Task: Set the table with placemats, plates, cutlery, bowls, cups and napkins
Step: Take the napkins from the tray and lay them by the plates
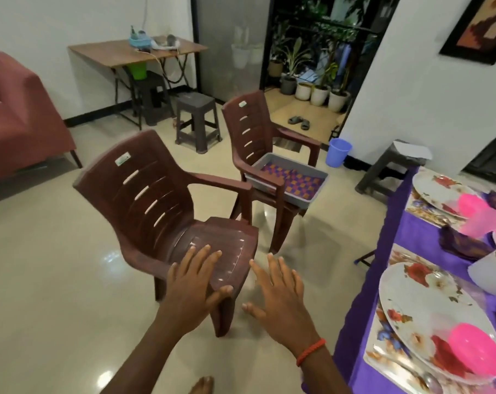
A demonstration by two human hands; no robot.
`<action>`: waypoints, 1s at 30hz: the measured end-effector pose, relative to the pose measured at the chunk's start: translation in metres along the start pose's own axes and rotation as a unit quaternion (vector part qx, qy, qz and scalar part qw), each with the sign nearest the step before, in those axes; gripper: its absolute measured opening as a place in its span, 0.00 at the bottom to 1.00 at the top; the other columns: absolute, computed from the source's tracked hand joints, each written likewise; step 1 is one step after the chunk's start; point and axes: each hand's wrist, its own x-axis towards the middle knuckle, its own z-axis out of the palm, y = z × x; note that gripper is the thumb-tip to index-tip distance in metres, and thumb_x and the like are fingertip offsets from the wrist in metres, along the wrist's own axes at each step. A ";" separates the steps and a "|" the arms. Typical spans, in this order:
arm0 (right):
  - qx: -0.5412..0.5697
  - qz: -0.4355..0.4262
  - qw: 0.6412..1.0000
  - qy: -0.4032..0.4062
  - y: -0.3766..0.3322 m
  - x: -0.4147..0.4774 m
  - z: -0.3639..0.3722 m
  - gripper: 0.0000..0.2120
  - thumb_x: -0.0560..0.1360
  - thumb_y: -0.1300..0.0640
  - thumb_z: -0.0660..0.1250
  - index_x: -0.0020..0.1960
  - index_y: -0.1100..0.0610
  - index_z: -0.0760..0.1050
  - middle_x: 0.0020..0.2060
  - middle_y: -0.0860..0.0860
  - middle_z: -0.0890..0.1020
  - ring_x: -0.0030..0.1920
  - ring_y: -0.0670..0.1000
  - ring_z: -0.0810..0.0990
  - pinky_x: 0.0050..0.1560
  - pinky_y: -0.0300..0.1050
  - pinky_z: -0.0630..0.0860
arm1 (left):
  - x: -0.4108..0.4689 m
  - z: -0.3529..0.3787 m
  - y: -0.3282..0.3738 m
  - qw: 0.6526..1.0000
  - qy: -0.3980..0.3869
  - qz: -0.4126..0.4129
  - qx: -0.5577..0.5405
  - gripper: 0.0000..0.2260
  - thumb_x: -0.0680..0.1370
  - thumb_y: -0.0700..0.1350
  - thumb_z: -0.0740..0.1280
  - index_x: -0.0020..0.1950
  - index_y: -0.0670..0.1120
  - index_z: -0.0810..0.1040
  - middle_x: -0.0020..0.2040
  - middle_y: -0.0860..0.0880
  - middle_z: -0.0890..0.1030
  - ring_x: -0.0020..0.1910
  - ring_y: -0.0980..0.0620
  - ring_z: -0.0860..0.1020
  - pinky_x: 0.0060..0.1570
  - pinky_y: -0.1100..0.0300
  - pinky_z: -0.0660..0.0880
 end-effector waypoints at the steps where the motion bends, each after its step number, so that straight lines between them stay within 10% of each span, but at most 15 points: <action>1: -0.004 0.008 1.000 0.003 0.002 0.012 -0.006 0.40 0.78 0.36 0.63 0.80 0.39 0.43 0.82 0.50 0.42 0.80 0.54 0.36 0.79 0.58 0.38 | 0.019 -0.004 0.000 1.000 -0.010 0.008 0.002 0.40 0.74 0.77 0.44 0.82 0.59 0.52 0.84 0.55 0.51 0.83 0.50 0.45 0.78 0.38 0.53; 11: -0.001 0.128 0.992 0.013 0.041 0.076 -0.028 0.39 0.79 0.34 0.59 0.80 0.38 0.39 0.79 0.46 0.33 0.79 0.53 0.32 0.76 0.54 0.35 | 0.140 0.008 0.013 0.994 -0.064 0.085 0.001 0.50 0.66 0.82 0.31 0.83 0.59 0.50 0.84 0.55 0.46 0.83 0.50 0.41 0.78 0.38 0.47; 30: 0.008 0.143 0.988 0.058 0.233 0.241 -0.131 0.41 0.78 0.33 0.59 0.79 0.37 0.36 0.80 0.47 0.34 0.79 0.52 0.30 0.76 0.54 0.35 | 0.384 0.064 0.133 0.991 -0.076 0.106 -0.011 0.44 0.71 0.81 0.42 0.82 0.61 0.52 0.84 0.55 0.43 0.83 0.49 0.41 0.78 0.38 0.51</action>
